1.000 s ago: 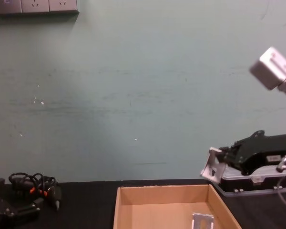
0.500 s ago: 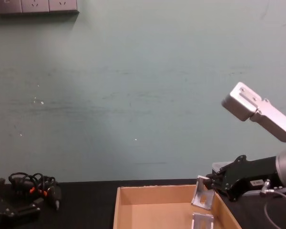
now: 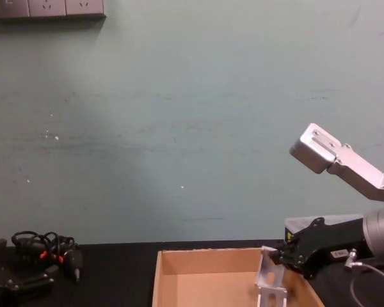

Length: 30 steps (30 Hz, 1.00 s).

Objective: Use one hand to pick up the angle iron from the table and place it into the box.

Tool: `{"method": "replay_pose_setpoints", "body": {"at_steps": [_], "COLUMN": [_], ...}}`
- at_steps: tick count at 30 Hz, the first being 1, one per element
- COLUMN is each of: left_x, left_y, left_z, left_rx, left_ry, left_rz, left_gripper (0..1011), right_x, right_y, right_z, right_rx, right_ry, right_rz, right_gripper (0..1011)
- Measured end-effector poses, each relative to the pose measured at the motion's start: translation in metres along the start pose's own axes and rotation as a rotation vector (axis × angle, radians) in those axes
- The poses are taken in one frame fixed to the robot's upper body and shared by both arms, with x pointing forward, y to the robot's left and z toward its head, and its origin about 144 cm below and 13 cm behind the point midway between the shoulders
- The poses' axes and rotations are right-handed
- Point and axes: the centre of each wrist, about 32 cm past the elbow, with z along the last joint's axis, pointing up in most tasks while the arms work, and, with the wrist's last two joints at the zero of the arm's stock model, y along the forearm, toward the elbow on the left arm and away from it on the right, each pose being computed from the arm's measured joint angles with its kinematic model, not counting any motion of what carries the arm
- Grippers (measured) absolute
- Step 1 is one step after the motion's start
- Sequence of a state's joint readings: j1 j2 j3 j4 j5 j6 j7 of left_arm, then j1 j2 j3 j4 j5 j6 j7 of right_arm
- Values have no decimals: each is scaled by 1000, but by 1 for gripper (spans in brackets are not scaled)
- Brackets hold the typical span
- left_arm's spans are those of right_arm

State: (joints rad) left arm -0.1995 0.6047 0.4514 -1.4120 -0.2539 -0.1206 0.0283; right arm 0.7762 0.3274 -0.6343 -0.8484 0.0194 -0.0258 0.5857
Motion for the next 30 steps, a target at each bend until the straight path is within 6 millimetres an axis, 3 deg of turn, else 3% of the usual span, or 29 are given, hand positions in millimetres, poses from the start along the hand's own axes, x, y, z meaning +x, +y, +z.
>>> {"method": "replay_pose_setpoints", "body": {"at_steps": [6,8,10,15,20,21,30], "left_x": [0,0,0,0,0,0,0], "left_y": [0,0,0,0,0,0,0], "left_z": [0,0,0,0,0,0,0], "left_rx": [0,0,0,0,0,0,0], "left_ry": [0,0,0,0,0,0,0], "left_rz": [0,0,0,0,0,0,0], "left_gripper": [1000,1000,1000,1000,1000,1000,1000], "right_x": [0,0,-1,-3,-6,-7,-19], "right_y": [2,1,1,-8,-25,-28,-60], "right_z": [-2,-3,-3,-4,-3,-3,3], "right_rx": [-2,2,5,31,74,81,149], "right_ry": [-1,4,5,9,26,28,42], "right_rz": [10,6,5,-23,-59,-62,-88], "right_gripper": [224,322,334,528,679,748,969]}}
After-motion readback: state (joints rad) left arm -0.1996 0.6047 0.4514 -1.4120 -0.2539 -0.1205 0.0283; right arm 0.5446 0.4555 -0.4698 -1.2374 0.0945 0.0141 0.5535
